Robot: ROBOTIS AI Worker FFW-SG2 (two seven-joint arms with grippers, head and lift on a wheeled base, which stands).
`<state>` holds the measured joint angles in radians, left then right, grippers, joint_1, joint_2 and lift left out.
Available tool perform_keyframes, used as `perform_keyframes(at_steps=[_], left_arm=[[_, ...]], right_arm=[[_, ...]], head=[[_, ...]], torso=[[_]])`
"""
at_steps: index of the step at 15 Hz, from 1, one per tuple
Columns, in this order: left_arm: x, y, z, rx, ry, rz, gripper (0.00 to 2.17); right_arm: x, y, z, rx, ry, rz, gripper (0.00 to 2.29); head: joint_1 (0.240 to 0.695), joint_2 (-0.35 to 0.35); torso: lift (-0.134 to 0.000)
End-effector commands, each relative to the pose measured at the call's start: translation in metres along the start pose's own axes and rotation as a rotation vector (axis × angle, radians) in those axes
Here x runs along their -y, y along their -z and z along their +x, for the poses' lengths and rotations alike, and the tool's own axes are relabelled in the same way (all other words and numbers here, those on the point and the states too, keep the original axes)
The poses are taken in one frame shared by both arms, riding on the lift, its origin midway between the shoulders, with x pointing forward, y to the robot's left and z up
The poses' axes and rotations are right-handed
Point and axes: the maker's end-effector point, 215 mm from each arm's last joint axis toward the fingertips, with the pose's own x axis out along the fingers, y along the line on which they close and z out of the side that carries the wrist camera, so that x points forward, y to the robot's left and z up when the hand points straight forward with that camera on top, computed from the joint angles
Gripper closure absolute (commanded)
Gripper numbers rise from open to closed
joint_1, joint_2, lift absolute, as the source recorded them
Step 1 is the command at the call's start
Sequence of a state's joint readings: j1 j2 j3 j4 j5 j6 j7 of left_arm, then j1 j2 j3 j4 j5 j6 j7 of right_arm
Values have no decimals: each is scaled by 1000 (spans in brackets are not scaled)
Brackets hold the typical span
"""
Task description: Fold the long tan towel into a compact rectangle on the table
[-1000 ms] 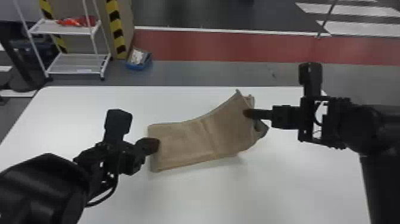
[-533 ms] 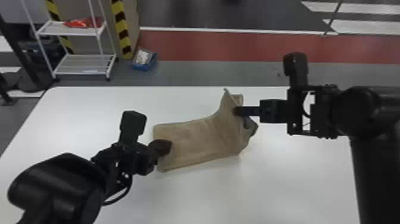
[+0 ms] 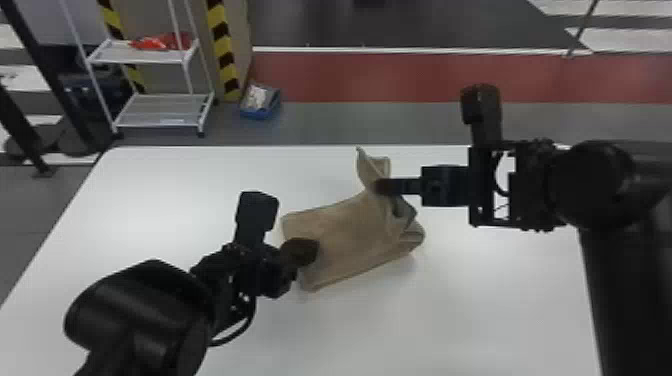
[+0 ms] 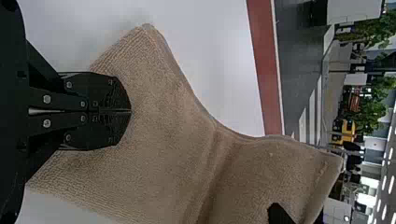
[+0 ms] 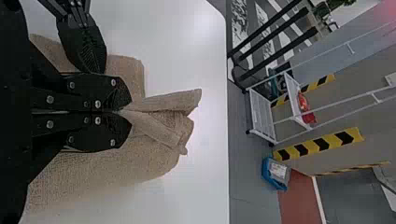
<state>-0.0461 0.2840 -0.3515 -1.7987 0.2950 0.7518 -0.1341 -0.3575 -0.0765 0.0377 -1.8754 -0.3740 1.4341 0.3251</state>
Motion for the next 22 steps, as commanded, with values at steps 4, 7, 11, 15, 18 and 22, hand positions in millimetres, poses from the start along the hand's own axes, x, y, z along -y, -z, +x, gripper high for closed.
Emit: perform_keyframes(at_steps=[4, 7, 11, 15, 18, 22], left_arm=[[12, -5, 4, 20, 14, -13, 1909], [9, -4, 3, 20, 11, -16, 1909], [7, -8, 5, 45, 10, -18, 1909], [3, -11, 6, 62, 10, -24, 1909], [3, -12, 6, 69, 15, -26, 1909], [4, -13, 6, 71, 20, -26, 1909]], right_arm=[[-23, 26, 31, -48, -27, -31, 1440], [-22, 30, 44, -44, -18, -46, 1440], [-22, 28, 63, -43, -17, -60, 1440], [-31, 34, 73, -52, -32, -65, 1440], [-32, 39, 76, -62, -29, -71, 1430], [-36, 42, 80, -64, -43, -66, 1366]], head=[[695, 13], [695, 27], [695, 38], [695, 55], [695, 63], [695, 68]], torso=[[-128], [-128], [-128], [-128], [-128], [-128]])
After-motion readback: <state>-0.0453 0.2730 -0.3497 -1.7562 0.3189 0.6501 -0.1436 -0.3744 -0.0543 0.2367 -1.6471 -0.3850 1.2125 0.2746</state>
